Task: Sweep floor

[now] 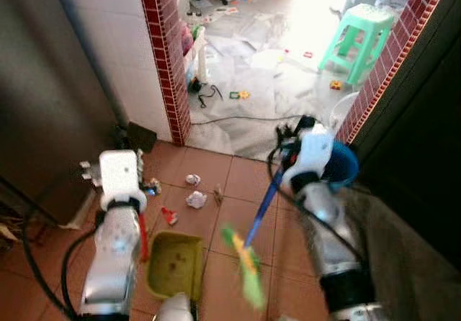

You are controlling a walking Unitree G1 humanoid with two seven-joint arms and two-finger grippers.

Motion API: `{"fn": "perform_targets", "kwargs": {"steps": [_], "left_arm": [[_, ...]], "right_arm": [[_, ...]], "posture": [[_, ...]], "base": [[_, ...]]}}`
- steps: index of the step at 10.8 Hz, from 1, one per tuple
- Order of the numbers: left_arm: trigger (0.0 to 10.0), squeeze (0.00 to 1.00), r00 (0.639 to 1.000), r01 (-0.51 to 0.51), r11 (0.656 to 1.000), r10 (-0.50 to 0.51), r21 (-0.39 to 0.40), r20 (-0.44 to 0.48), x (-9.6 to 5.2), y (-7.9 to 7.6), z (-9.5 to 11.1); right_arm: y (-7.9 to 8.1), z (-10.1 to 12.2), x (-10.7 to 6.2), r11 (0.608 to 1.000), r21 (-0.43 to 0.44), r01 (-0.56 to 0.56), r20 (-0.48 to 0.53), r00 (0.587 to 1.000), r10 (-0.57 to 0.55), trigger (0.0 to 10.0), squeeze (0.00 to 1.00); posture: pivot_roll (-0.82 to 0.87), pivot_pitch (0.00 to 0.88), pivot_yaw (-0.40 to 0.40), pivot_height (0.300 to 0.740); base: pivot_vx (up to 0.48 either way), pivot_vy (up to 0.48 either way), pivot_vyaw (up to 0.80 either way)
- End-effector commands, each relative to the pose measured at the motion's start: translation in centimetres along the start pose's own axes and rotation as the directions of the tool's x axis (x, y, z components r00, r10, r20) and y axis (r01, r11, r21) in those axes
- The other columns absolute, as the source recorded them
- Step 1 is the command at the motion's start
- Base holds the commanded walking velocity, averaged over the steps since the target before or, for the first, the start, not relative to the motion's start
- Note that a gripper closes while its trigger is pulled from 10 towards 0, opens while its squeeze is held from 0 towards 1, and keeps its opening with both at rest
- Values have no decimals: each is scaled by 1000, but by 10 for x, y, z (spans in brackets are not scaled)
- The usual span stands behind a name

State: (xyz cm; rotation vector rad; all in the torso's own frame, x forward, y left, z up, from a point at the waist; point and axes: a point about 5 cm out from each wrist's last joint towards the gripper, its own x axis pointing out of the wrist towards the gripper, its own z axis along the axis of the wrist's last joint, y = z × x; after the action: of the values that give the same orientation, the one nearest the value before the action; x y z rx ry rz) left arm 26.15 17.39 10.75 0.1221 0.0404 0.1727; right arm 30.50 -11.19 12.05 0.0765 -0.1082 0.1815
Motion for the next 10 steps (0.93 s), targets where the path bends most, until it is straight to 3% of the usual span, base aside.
{"fn": "perform_targets", "kwargs": {"steps": [1, 2, 3, 4, 5, 6, 7, 10], "left_arm": [[10000, 0, 1000, -2, 1000, 3, -10, 29, 2, 6, 7], [10000, 0, 994, 12, 1000, -12, -1, 112, 6, 11, 27], [10000, 0, 992, -19, 1000, 20, -10, 123, 7, 14, 27], [10000, 0, 986, -128, 992, 128, -5, 106, 5, 24, 22], [10000, 0, 978, -162, 987, 159, 12, 133, 0, 30, 29], [10000, 0, 972, -183, 983, 179, 10, 151, -6, 34, 33], [10000, 0, 970, -212, 977, 208, 20, 125, -6, 33, 25], [10000, 0, 963, -218, 976, 220, -30, 154, 7, 26, 36]], "right_arm": [[-8, 6, 3, 1000, 3, 25, 8, 1000, -25, 10000, 0], [-24, 25, 6, 998, -54, 28, 60, 998, -25, 10000, 0], [-34, 23, 5, 997, -63, 46, 60, 997, -42, 10000, 0], [-42, 10, 5, 994, -62, 96, -1, 995, -96, 10000, 0], [-34, 14, 8, 997, -43, 61, 9, 998, -61, 10000, 0], [-17, 15, 9, 993, -107, -49, 20, 998, 51, 10000, 0], [-11, 11, 11, 992, -106, -71, 8, 997, 73, 10000, 0], [-9, 26, 22, 992, -102, -75, 61, 995, 82, 10000, 0]], "posture": [[-22, 0, 41, 740], [-10, 0, 37, 740], [-12, 0, 40, 740], [11, 0, -4, 740], [18, 5, -22, 740], [21, 19, -42, 740], [23, 0, -59, 740], [-7, 2, -42, 740]], "base": [[0, 0, 0], [0, 0, 0], [0, 0, 0], [0, 0, 0], [0, 0, 0], [0, 0, 0], [0, 0, 750], [0, 0, 740]]}}
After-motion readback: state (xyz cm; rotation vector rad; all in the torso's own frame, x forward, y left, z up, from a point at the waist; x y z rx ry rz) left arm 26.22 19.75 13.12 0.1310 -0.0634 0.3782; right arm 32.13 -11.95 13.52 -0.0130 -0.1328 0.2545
